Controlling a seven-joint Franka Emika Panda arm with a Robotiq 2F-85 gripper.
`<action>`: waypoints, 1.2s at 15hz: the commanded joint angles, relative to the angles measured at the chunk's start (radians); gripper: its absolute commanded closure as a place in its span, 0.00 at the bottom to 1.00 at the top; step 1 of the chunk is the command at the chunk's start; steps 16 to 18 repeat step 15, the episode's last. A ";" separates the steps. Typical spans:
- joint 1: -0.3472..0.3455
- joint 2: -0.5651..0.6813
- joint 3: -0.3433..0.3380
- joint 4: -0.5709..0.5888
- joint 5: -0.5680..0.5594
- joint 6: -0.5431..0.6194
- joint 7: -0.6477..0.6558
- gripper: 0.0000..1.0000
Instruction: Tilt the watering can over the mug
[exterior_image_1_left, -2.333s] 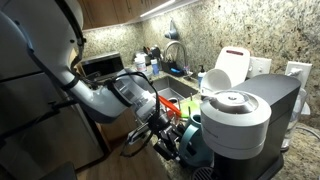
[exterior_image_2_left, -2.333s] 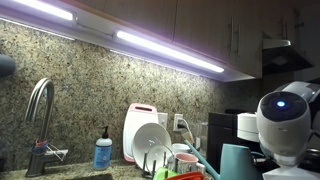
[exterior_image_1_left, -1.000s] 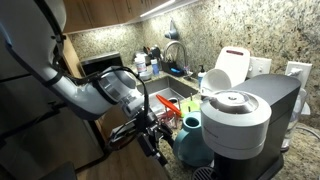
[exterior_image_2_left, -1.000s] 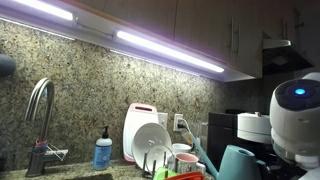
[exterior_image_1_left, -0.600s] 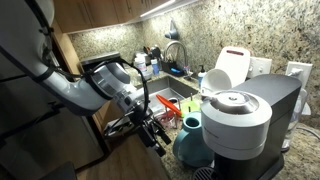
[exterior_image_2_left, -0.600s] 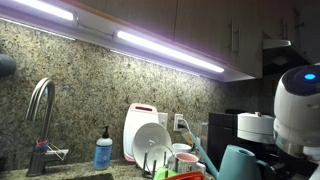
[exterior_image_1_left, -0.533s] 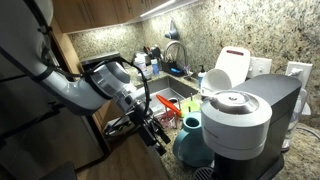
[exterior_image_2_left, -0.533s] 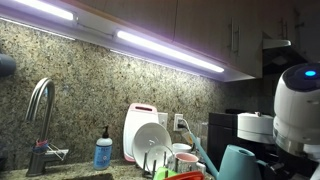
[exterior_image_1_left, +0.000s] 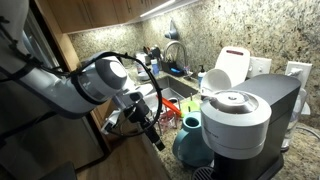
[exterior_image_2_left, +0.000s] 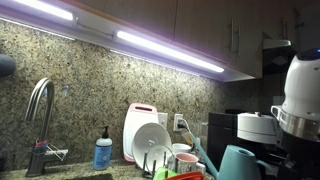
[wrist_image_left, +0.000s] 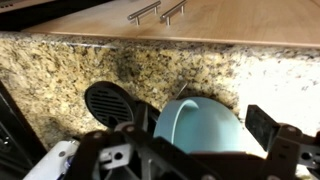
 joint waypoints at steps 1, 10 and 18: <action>-0.023 -0.082 -0.010 -0.132 0.170 0.105 -0.276 0.00; -0.279 -0.155 0.345 -0.258 0.825 -0.029 -1.008 0.00; -0.102 -0.132 0.162 -0.226 0.901 -0.043 -1.081 0.00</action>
